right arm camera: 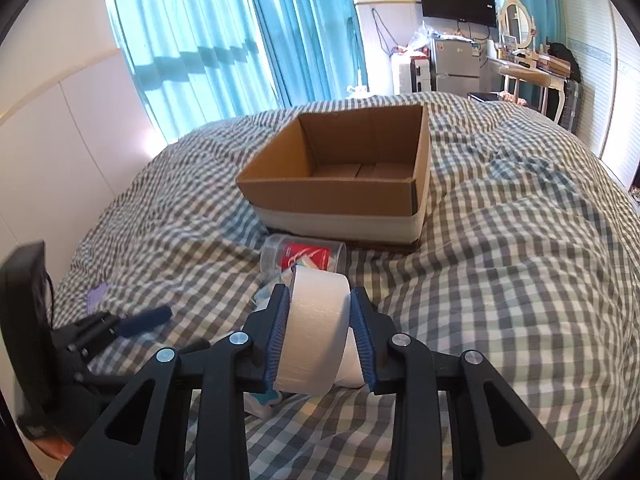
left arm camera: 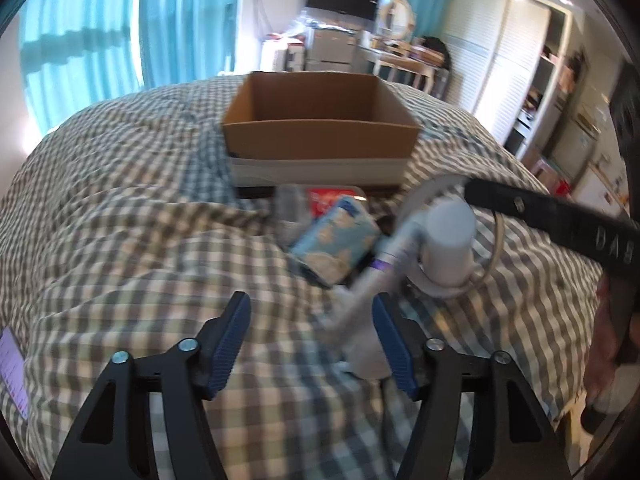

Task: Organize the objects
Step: 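Grasp the white tube upright with the left tool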

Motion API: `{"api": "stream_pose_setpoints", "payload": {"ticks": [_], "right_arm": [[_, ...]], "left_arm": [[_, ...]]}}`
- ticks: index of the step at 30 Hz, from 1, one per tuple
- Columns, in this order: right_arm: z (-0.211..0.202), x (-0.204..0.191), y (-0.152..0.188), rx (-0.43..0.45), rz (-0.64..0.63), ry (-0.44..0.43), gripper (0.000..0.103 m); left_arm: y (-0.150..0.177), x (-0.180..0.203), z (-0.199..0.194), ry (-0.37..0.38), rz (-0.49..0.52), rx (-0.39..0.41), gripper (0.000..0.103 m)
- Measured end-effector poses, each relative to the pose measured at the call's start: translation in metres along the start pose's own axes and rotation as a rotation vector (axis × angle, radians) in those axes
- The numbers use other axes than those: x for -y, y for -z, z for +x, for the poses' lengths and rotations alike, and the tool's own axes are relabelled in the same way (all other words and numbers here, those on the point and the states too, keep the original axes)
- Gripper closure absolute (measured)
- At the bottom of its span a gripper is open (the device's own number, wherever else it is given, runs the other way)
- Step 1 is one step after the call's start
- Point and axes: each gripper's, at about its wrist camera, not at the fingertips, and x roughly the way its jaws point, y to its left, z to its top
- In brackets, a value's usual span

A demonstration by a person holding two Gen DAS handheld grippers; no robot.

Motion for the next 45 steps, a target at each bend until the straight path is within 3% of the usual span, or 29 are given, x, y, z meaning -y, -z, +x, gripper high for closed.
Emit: {"api": "stream_pose_setpoints", "payload": {"ticks": [5, 16, 25, 34, 36, 38, 41, 45], "right_arm": [[-0.007, 0.001, -0.005, 0.032, -0.021, 0.033, 0.072], [-0.030, 0.013, -0.020, 0.102, -0.024, 0.079, 0.072], [-0.025, 0.035, -0.026, 0.106, 0.003, 0.106, 0.072], [-0.020, 0.064, -0.028, 0.094, 0.047, 0.110, 0.073], [-0.017, 0.069, -0.028, 0.088, 0.055, 0.109, 0.073], [-0.014, 0.074, -0.027, 0.081, 0.063, 0.103, 0.073], [-0.010, 0.077, -0.026, 0.070, 0.068, 0.100, 0.073], [-0.007, 0.077, -0.025, 0.060, 0.065, 0.096, 0.073]], "left_arm": [[0.002, 0.020, 0.008, 0.007, 0.058, -0.014, 0.033], [-0.020, 0.014, 0.035, 0.029, 0.048, -0.024, 0.033], [-0.027, 0.025, 0.071, 0.078, 0.082, -0.106, 0.033], [-0.037, 0.034, 0.093, 0.073, 0.115, -0.148, 0.035], [-0.038, 0.039, 0.099, 0.065, 0.140, -0.172, 0.042], [-0.039, 0.041, 0.105, 0.059, 0.152, -0.189, 0.060], [-0.042, 0.042, 0.106, 0.080, 0.154, -0.192, 0.078], [-0.040, 0.044, 0.099, 0.061, 0.158, -0.181, 0.085]]}}
